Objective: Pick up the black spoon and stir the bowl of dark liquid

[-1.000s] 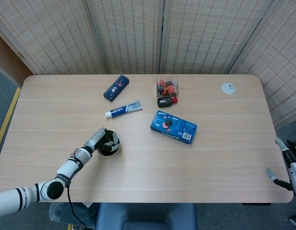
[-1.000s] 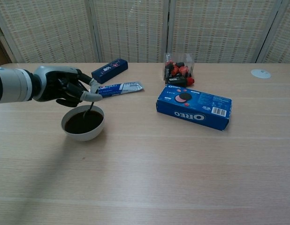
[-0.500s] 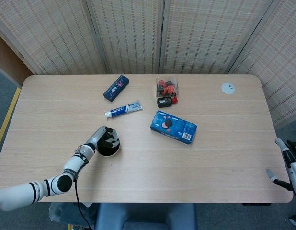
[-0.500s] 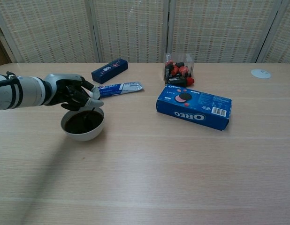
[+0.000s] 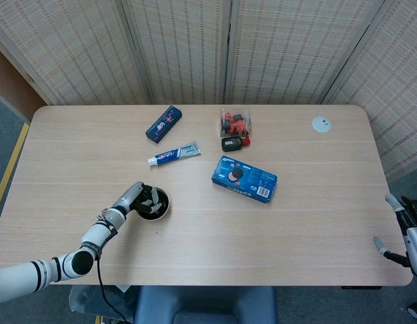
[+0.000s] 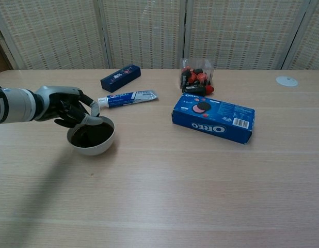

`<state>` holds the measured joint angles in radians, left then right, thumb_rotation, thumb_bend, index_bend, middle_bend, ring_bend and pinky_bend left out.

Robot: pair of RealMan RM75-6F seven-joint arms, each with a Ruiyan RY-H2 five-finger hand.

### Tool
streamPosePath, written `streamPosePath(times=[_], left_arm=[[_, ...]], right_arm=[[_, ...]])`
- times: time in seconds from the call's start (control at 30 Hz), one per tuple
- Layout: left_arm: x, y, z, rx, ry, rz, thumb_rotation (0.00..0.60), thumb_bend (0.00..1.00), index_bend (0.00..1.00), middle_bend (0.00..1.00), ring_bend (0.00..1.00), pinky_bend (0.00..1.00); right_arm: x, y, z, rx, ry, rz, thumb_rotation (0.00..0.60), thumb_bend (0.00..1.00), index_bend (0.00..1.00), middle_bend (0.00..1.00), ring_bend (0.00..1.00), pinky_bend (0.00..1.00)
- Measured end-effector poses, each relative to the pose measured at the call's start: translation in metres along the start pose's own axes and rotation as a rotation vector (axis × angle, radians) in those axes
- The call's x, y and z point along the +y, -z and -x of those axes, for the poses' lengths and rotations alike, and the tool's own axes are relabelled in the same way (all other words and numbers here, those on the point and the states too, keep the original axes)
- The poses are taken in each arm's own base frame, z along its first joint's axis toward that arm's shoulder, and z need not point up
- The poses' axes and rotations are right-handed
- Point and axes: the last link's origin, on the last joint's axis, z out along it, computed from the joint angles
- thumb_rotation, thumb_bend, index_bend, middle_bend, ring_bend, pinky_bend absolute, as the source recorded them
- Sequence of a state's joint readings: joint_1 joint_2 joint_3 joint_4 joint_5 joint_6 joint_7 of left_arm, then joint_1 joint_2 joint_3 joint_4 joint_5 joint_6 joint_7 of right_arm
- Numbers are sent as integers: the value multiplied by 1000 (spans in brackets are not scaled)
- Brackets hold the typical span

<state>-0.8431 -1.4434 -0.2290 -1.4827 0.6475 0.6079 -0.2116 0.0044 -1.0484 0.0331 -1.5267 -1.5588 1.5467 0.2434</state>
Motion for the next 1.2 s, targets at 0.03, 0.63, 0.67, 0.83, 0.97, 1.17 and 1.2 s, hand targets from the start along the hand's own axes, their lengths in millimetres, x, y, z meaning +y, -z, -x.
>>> streamPosePath(times=[0.03, 0.63, 0.67, 0.83, 0.97, 1.17, 1.2], left_arm=[[0, 2, 2, -5, -4, 0, 600, 399, 656, 1000, 1000, 1000], [20, -14, 11, -12, -28, 5, 600, 399, 655, 1000, 1000, 1000], [19, -16, 9, -5, -34, -1, 600, 399, 655, 1000, 1000, 1000], [14, -20, 2, 30, -48, -39, 600, 399, 655, 1000, 1000, 1000], [10, -15, -3, 35, -51, -52, 600, 399, 654, 1000, 1000, 1000], [3, -4, -1, -3, -59, -63, 600, 399, 651, 1000, 1000, 1000], [3, -2, 0, -10, -63, -60, 600, 399, 651, 1000, 1000, 1000]], right_arm=[[0, 0, 0, 0, 0, 0, 600, 261, 26, 157, 58, 144], [6, 6, -2, 12, -6, 22, 600, 260, 26, 157, 57, 144], [6, 6, -2, 12, -6, 22, 600, 261, 26, 157, 57, 144], [5, 5, -1, 9, -5, 19, 600, 261, 26, 157, 57, 144], [4, 4, 0, 7, -4, 13, 600, 261, 26, 157, 57, 144], [4, 3, 0, 6, -5, 11, 600, 261, 26, 157, 57, 144], [4, 3, 0, 6, -5, 12, 600, 261, 26, 157, 57, 144]])
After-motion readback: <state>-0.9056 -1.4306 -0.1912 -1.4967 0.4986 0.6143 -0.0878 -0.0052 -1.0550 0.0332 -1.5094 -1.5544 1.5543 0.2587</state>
